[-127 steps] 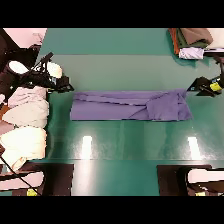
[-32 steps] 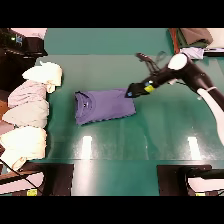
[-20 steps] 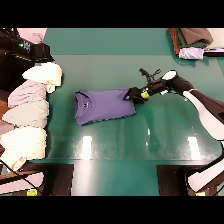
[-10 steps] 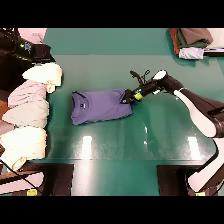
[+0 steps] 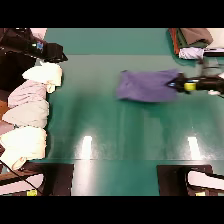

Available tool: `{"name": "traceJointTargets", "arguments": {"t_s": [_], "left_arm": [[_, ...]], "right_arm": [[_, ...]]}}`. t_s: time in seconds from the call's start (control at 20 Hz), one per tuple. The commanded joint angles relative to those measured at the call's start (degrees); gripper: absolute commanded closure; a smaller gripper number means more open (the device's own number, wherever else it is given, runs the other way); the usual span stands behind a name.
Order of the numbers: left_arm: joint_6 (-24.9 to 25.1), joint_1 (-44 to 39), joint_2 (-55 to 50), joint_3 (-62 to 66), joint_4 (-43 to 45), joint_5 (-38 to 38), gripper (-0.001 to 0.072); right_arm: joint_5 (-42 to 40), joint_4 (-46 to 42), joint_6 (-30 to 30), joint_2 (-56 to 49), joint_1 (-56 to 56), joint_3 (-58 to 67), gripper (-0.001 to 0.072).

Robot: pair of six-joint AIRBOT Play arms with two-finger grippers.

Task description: Fold the shirts.

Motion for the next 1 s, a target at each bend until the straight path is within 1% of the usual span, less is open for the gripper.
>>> {"name": "traceJointTargets", "arguments": {"t_s": [0.0,0.15,0.3,0.45,0.55,0.6,0.65,0.7,0.75,0.8,0.85,0.9,0.95], "left_arm": [[0.1,-1.7,0.0,0.0,-1.0,2.1,0.0686],[0.1,-1.7,0.0,0.0,-1.3,2.6,0.0686],[0.1,-1.7,0.0,0.0,-1.3,2.6,0.0687],[0.1,-1.7,0.0,0.0,-1.3,2.5,0.0686],[0.1,-1.7,0.0,0.0,-1.3,2.4,0.0686],[0.1,-1.7,0.0,0.0,-1.3,2.2,0.0686],[0.1,-1.7,0.0,0.0,-1.3,2.1,0.0686],[0.1,-1.7,0.0,0.0,-1.3,2.0,0.0686],[0.1,-1.7,0.0,0.0,-1.3,1.9,0.0686],[0.1,-1.7,0.0,0.0,-1.3,1.8,0.0687],[0.1,-1.7,0.0,0.0,-1.3,1.5,0.0687],[0.1,-1.7,0.0,0.0,-1.3,1.2,0.0686],[0.1,-1.7,0.0,0.0,-1.2,0.9,0.0686]], "right_arm": [[-5.4,-0.1,0.0,9.0,-18.9,-6.4,0.0699],[-8.7,-1.8,0.0,13.4,-33.0,-10.5,0.0699],[-8.2,-6.1,0.1,14.2,-41.6,-12.9,0.0699],[-7.1,-7.5,0.1,12.8,-46.1,-13.6,0.0699],[-4.9,-11.8,0.1,11.6,-47.2,-12.3,0.0698],[-3.2,-13.9,0.1,11.1,-47.3,-11.4,0.0679],[-0.9,-16.7,0.1,10.5,-47.3,-10.2,0.0468],[1.4,-20.0,0.1,9.9,-47.3,-8.8,0.0194],[4.2,-25.2,0.1,9.1,-47.3,-6.5,0.0049],[6.8,-30.6,1.0,8.3,-47.3,-4.0,0.0048],[9.3,-36.2,3.9,7.7,-47.3,-1.2,0.0048],[10.8,-39.6,6.3,7.3,-47.3,1.0,0.0048],[12.7,-40.4,8.4,7.0,-47.2,3.2,0.0048]]}}
